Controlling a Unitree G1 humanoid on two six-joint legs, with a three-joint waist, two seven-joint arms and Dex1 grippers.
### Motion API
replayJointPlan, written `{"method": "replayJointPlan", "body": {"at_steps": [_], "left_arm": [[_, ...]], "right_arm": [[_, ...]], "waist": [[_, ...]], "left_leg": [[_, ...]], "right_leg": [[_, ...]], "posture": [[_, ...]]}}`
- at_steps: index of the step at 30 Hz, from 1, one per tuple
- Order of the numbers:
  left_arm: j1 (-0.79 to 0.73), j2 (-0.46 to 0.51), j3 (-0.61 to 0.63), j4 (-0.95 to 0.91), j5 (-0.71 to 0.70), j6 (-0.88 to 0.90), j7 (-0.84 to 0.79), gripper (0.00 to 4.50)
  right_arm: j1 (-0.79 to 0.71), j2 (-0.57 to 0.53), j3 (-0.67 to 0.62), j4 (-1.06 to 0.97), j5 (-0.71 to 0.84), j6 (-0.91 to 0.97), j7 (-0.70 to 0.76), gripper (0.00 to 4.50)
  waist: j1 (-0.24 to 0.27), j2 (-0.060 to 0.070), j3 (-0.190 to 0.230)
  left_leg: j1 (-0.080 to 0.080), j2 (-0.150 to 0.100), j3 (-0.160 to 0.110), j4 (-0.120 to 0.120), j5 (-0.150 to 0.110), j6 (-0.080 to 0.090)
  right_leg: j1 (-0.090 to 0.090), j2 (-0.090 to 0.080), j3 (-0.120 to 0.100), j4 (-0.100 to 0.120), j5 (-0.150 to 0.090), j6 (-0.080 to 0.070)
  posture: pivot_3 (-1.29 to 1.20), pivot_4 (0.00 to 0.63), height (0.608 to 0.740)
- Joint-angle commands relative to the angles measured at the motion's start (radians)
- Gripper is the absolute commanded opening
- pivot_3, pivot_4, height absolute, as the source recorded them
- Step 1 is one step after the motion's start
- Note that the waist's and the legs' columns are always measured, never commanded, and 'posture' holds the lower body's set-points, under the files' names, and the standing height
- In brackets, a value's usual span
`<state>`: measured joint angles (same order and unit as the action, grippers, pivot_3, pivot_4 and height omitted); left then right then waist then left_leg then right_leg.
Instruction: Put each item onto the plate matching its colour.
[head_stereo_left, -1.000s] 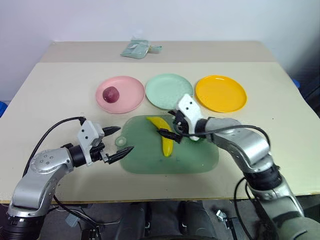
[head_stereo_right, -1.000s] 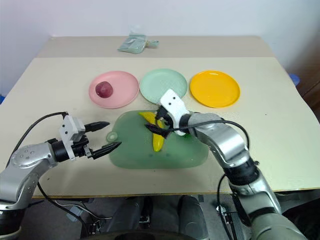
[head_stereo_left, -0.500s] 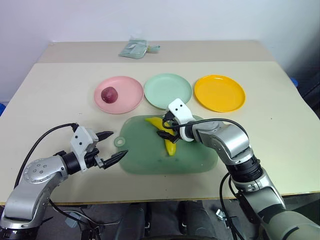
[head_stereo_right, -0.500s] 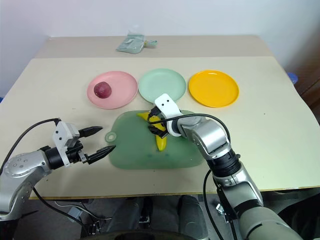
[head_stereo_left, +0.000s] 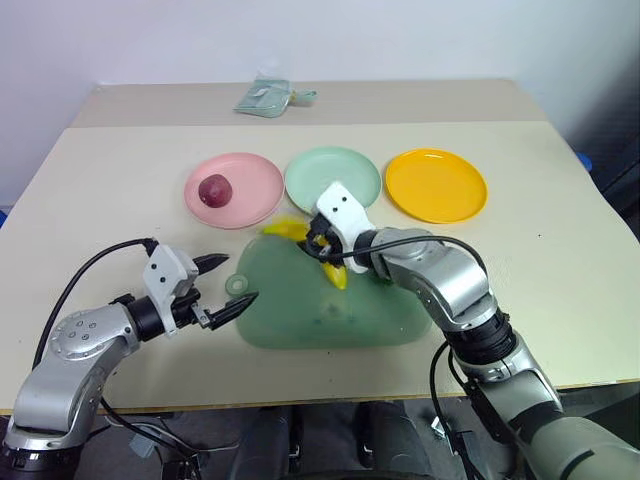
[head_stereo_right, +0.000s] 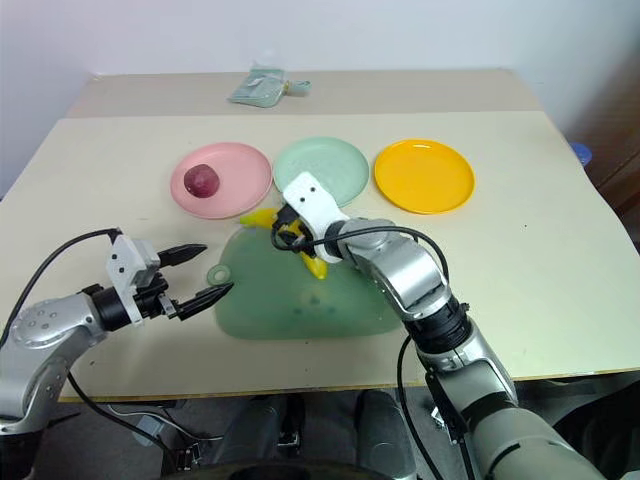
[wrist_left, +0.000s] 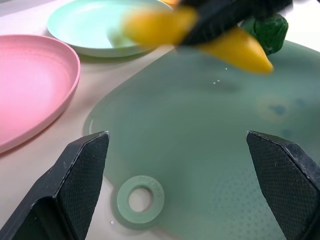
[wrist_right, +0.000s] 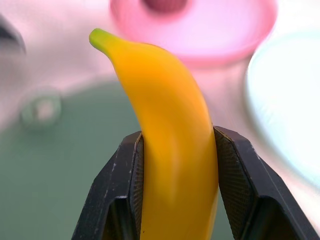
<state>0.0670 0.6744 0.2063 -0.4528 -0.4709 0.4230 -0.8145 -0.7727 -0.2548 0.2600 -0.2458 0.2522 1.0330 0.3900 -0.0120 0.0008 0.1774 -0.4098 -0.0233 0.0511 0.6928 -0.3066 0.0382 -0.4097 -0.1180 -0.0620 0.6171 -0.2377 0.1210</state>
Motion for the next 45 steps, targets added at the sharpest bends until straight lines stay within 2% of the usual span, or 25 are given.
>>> {"method": "replayJointPlan", "body": {"at_steps": [1, 7, 10, 14, 16, 17, 20, 21, 24, 27, 31, 33, 37, 44, 45], "left_arm": [[-0.012, -0.012, -0.021, -0.033, -0.011, -0.016, 0.003, 4.5], [-0.032, -0.028, -0.06, -0.036, -0.007, -0.018, 0.006, 4.5], [-0.06, -0.038, -0.085, -0.029, -0.002, -0.019, 0.01, 4.5], [-0.087, -0.051, -0.109, -0.03, -0.002, -0.015, 0.014, 4.5], [-0.091, -0.054, -0.119, -0.036, -0.003, -0.013, 0.016, 4.5], [-0.092, -0.055, -0.122, -0.039, -0.004, -0.012, 0.018, 4.5], [-0.089, -0.057, -0.127, -0.048, -0.01, -0.007, 0.018, 4.5], [-0.087, -0.058, -0.128, -0.049, -0.011, -0.008, 0.017, 4.5], [-0.082, -0.057, -0.132, -0.048, -0.011, -0.011, 0.013, 4.5], [-0.08, -0.055, -0.135, -0.048, -0.015, -0.013, 0.005, 4.5], [-0.08, -0.054, -0.14, -0.041, -0.016, -0.016, -0.003, 4.5], [-0.083, -0.054, -0.146, -0.034, -0.014, -0.018, -0.008, 4.5], [-0.099, -0.056, -0.162, -0.02, -0.006, -0.021, -0.019, 4.5], [-0.11, -0.055, -0.166, -0.014, -0.003, -0.021, -0.025, 4.5], [-0.108, -0.054, -0.165, -0.017, -0.004, -0.02, -0.024, 4.5]], "right_arm": [[-0.106, -0.039, -0.188, 0.107, -0.032, -0.057, -0.079, 1.62], [-0.232, -0.131, -0.398, 0.548, -0.093, -0.117, -0.248, 1.62], [-0.255, -0.164, -0.395, 0.751, -0.131, -0.221, -0.25, 1.62], [-0.272, -0.165, -0.391, 0.885, -0.139, -0.338, -0.212, 1.62], [-0.271, -0.163, -0.384, 0.904, -0.139, -0.358, -0.197, 2.46], [-0.268, -0.162, -0.381, 0.898, -0.141, -0.366, -0.195, 2.74], [-0.253, -0.161, -0.368, 0.827, -0.149, -0.382, -0.192, 4.14], [-0.243, -0.164, -0.364, 0.788, -0.151, -0.404, -0.186, 4.39], [-0.193, -0.197, -0.344, 0.638, -0.126, -0.448, -0.078, 4.39], [-0.104, -0.259, -0.327, 0.433, -0.053, -0.449, 0.109, 4.39], [0.111, -0.396, -0.3, 0.117, 0.09, -0.414, 0.397, 4.39], [0.232, -0.46, -0.266, -0.005, 0.121, -0.404, 0.487, 4.39], [0.366, -0.508, -0.171, -0.079, 0.061, -0.405, 0.492, 4.39], [0.372, -0.489, -0.109, -0.01, -0.007, -0.389, 0.456, 4.39], [0.368, -0.485, -0.106, -0.003, -0.01, -0.39, 0.456, 4.17]], "waist": [[0.002, 0.0, 0.0], [0.0, 0.0, 0.0], [-0.008, 0.0, 0.0], [-0.026, 0.003, 0.001], [-0.03, 0.003, 0.001], [-0.03, 0.003, 0.001], [-0.029, 0.003, 0.001], [-0.028, 0.003, 0.001], [-0.024, 0.003, 0.001], [-0.009, 0.003, 0.001], [0.005, 0.003, 0.001], [0.011, 0.002, 0.001], [0.005, 0.002, 0.001], [0.005, 0.002, 0.001], [0.006, 0.002, 0.001]], "left_leg": [[0.0, 0.0, 0.0, 0.0, 0.0, 0.0], [0.0, -0.001, 0.0, -0.001, 0.0, 0.0], [0.0, -0.001, 0.002, -0.005, 0.001, -0.001], [0.001, 0.0, 0.005, -0.008, 0.002, -0.002], [0.001, 0.001, 0.005, -0.009, 0.002, -0.002], [0.001, 0.001, 0.005, -0.009, 0.002, -0.002], [0.001, 0.001, 0.004, -0.009, 0.002, -0.002], [0.001, 0.001, 0.004, -0.009, 0.002, -0.002], [0.001, 0.001, 0.004, -0.008, 0.002, -0.002], [0.001, 0.001, 0.003, -0.008, 0.002, -0.002], [0.001, 0.001, 0.002, -0.008, 0.002, -0.002], [0.001, 0.0, 0.002, -0.007, 0.002, -0.002], [0.002, 0.0, 0.002, -0.007, 0.002, -0.001], [0.002, 0.0, 0.002, -0.006, 0.002, -0.002], [0.002, 0.0, 0.002, -0.006, 0.002, -0.002]], "right_leg": [[0.0, 0.0, 0.0, 0.0, 0.0, 0.0], [0.001, 0.0, 0.0, 0.0, 0.0, 0.0], [0.0, 0.0, 0.0, 0.0, 0.0, 0.0], [-0.002, 0.001, 0.002, -0.001, 0.0, 0.0], [-0.002, 0.001, 0.002, -0.001, 0.0, 0.0], [-0.002, 0.001, 0.002, -0.001, 0.0, 0.0], [-0.002, 0.001, 0.002, -0.001, 0.0, 0.0], [-0.002, 0.001, 0.002, -0.001, 0.0, 0.0], [-0.002, 0.001, 0.002, -0.001, 0.0, 0.0], [-0.002, 0.001, 0.002, -0.002, 0.0, 0.0], [0.0, 0.001, 0.002, -0.003, 0.0, 0.0], [0.001, 0.0, 0.001, -0.003, 0.0, 0.0], [0.001, 0.0, 0.002, -0.004, 0.0, 0.0], [0.001, 0.0, 0.002, -0.003, 0.0, 0.0], [0.001, -0.001, 0.002, -0.004, 0.0, 0.0]], "posture": [[0.0, 0.15, 0.74], [0.0, 0.15, 0.74], [0.0, 0.15, 0.74], [0.0, 0.15, 0.74], [0.0, 0.15, 0.74], [0.0, 0.15, 0.74], [0.0, 0.15, 0.74], [0.0, 0.15, 0.74], [0.0, 0.15, 0.74], [0.0, 0.15, 0.74], [0.0, 0.15, 0.74], [0.0, 0.15, 0.74], [0.0, 0.15, 0.74], [0.0, 0.15, 0.74], [0.0, 0.15, 0.74]]}}
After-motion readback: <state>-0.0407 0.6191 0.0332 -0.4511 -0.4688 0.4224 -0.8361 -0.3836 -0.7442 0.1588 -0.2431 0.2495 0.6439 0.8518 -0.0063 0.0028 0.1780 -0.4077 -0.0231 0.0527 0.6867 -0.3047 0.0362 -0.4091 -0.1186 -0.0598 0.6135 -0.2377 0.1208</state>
